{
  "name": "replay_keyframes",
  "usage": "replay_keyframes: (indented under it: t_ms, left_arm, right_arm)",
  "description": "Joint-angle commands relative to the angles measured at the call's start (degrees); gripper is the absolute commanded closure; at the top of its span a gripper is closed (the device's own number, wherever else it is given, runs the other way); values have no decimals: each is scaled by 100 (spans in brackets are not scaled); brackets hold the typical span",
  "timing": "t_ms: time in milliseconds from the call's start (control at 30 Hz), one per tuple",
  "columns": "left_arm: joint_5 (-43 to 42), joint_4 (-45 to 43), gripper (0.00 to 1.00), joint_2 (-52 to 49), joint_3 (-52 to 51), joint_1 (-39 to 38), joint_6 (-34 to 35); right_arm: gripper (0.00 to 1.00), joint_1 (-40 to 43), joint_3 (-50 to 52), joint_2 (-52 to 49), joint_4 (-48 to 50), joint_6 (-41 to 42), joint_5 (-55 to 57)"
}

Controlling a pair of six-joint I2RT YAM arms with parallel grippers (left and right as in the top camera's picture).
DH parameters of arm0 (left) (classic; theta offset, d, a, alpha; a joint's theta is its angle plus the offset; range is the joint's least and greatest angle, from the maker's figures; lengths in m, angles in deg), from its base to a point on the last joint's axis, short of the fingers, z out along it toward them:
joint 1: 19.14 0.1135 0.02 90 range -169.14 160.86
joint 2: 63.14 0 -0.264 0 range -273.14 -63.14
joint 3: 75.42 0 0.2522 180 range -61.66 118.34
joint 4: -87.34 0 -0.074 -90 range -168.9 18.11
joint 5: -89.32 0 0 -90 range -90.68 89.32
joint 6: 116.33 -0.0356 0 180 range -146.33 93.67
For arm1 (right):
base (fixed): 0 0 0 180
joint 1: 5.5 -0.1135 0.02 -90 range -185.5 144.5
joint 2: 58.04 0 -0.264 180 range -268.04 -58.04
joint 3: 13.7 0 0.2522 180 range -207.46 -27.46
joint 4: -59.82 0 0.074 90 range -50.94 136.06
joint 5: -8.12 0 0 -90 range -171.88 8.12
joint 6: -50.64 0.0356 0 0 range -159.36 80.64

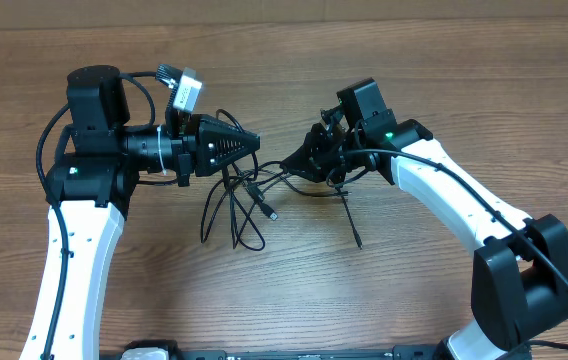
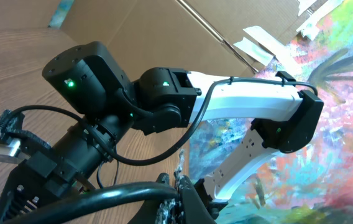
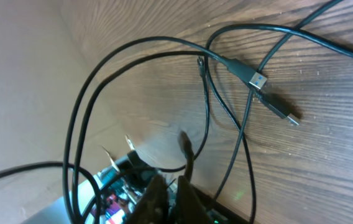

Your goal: Untangle cables

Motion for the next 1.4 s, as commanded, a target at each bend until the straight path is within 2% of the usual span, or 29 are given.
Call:
replay_keyframes:
  t_ms: [0, 200, 233, 300, 367, 933, 1067, 1233, 1300, 1367]
  left_arm:
    - [-153, -9, 96, 17, 13, 22, -216]
    - [-153, -9, 96, 17, 13, 22, -214]
    - [-153, -9, 96, 17, 13, 22, -214]
    - [-151, -9, 96, 17, 13, 22, -214]
    - [-151, -9, 96, 17, 13, 22, -214]
    - [-149, -4, 96, 11, 13, 20, -214]
    - [-107, 0, 96, 7, 13, 22, -219]
    - [-107, 11, 96, -37, 11, 20, -260]
    - [-107, 22, 96, -55, 11, 20, -260]
    - [-107, 57, 96, -57, 9, 22, -262]
  right_arm:
    - [96, -22, 4, 15, 44, -101, 85]
    - [96, -22, 4, 15, 195, -101, -4]
    - [94, -22, 4, 15, 192, -103, -2]
    - [79, -22, 4, 15, 188, -101, -2]
    - [73, -22, 4, 15, 177, -101, -9]
    - [72, -372, 4, 15, -286, -37, -70]
    - [64, -420, 4, 15, -286, -37, -599]
    - [61, -428, 4, 15, -304, -35, -885]
    - [62, -428, 4, 15, -302, -35, -883]
    - [80, -428, 4, 15, -302, -37, -874]
